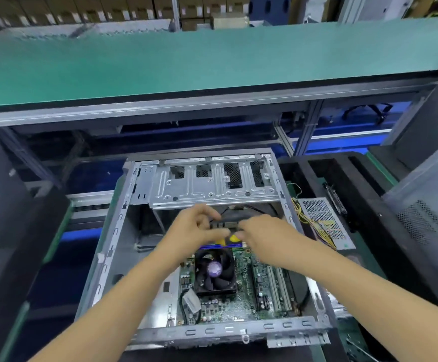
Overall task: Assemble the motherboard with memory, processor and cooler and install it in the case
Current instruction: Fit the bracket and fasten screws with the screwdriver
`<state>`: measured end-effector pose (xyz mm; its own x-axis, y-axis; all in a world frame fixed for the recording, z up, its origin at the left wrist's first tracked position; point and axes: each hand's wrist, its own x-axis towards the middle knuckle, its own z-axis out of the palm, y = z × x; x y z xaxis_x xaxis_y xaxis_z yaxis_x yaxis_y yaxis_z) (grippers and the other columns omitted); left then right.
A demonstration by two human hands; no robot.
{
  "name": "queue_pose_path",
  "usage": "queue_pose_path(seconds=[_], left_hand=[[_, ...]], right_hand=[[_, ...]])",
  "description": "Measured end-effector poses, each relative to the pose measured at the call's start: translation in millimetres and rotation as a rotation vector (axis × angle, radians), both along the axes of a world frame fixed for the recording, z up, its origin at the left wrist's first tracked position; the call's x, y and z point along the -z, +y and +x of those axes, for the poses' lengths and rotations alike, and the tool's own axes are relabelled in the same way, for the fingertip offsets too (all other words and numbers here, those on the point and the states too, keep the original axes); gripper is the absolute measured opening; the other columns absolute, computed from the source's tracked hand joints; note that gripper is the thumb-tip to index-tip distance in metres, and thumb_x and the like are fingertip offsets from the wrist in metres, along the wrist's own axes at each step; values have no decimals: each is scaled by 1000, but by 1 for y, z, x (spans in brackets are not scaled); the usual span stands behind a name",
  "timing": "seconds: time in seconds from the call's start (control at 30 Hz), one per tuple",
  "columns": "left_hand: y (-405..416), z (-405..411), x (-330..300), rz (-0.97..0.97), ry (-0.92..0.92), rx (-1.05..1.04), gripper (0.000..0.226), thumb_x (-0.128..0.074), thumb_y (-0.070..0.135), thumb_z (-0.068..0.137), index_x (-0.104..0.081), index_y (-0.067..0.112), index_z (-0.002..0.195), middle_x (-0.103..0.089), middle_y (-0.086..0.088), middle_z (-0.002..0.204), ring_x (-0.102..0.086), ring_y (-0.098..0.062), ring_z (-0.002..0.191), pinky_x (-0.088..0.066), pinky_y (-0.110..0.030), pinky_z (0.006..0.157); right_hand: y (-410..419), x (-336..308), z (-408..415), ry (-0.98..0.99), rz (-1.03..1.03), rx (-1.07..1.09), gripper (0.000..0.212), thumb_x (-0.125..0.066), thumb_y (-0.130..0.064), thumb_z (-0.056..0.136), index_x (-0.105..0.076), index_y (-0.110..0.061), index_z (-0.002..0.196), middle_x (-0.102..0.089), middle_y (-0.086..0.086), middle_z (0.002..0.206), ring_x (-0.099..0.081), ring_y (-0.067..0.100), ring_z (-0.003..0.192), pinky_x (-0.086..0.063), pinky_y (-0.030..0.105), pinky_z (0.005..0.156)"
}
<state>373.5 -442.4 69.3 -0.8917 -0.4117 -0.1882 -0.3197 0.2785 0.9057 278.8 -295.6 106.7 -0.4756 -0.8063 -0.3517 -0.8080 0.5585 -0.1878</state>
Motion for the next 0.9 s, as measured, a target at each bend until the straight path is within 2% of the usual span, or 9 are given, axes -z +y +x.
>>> queue_pose_path(seconds=[0.1,0.17,0.23,0.3,0.47,0.53,0.63,0.73,0.9], left_hand=[[-25,10,16,806,-10,-216,11,-56,1,91,-61,-2,100,-49,-3,66,-44,-9,50,-34,-17,41],[-33,17,25,1040,-24,-280,22,-40,-10,90,-57,-9,105,-53,-9,70,-50,-12,52,-39,-19,41],[-36,21,30,1072,-15,-275,31,-34,-19,86,-56,-13,107,-57,-14,77,-53,-13,55,-41,-19,43],[-38,23,33,1043,-6,-281,31,-38,-21,85,-60,-14,104,-67,-19,84,-54,-12,54,-42,-18,44],[-38,22,35,980,-10,-275,21,-37,-5,97,-57,-10,103,-73,-17,81,-50,-7,45,-41,-15,41],[-36,22,34,962,2,-254,21,-40,6,100,-57,-6,98,-69,-11,69,-42,-6,40,-35,-15,37],[-35,23,33,892,16,-191,30,-43,26,100,-55,3,85,-47,0,48,-29,-5,33,-26,-15,33],[-34,23,35,865,39,-194,36,-47,34,95,-58,7,74,-33,5,45,-24,-5,35,-21,-14,34],[-34,21,36,968,30,-239,26,-58,28,86,-66,5,79,-42,2,58,-36,-6,46,-31,-15,41]], right_hand=[[21,10,-10,-348,-158,198,27,-35,-22,103,-56,-14,88,-61,-1,81,-54,18,65,-45,30,61],[33,16,-11,-447,-186,248,23,-33,-26,103,-50,-22,88,-57,-7,79,-46,14,61,-38,26,56],[41,23,-10,-403,-187,238,19,-35,-35,101,-49,-28,90,-57,-6,77,-44,11,59,-34,25,55],[44,26,-10,-249,-285,212,15,-43,-46,96,-54,-36,93,-57,-9,69,-45,5,52,-32,18,49],[42,23,-9,-228,-515,213,18,-54,-50,89,-65,-37,93,-62,-18,66,-53,-1,58,-38,14,52],[39,26,-7,-238,-508,203,22,-52,-53,88,-65,-36,96,-65,-12,72,-57,5,63,-43,21,57],[35,33,-3,-270,-507,194,23,-49,-54,89,-63,-37,96,-67,-3,76,-61,16,69,-48,37,64],[34,40,1,-284,-537,200,22,-49,-54,89,-63,-38,93,-64,-5,71,-57,13,62,-42,31,58],[35,45,5,-185,-579,230,30,-47,-57,87,-65,-36,99,-65,-17,79,-56,1,72,-47,28,66]])
